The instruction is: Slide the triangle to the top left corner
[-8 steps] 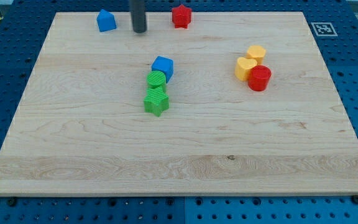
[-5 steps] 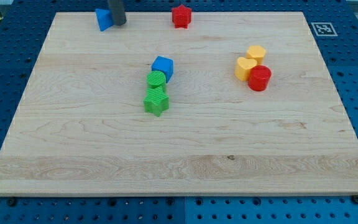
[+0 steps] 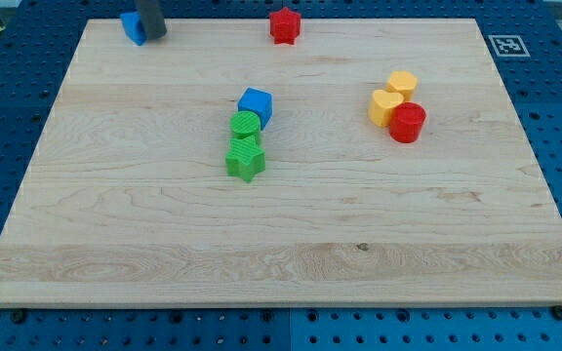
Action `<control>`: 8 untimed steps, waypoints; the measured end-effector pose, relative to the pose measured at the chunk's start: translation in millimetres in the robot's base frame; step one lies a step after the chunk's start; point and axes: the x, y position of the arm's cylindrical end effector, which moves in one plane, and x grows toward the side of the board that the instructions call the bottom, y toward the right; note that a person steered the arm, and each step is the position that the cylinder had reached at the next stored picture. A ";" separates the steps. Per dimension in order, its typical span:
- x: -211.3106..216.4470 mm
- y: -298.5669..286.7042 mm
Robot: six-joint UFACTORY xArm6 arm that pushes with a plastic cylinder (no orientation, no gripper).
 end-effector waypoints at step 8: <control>137.2 182.8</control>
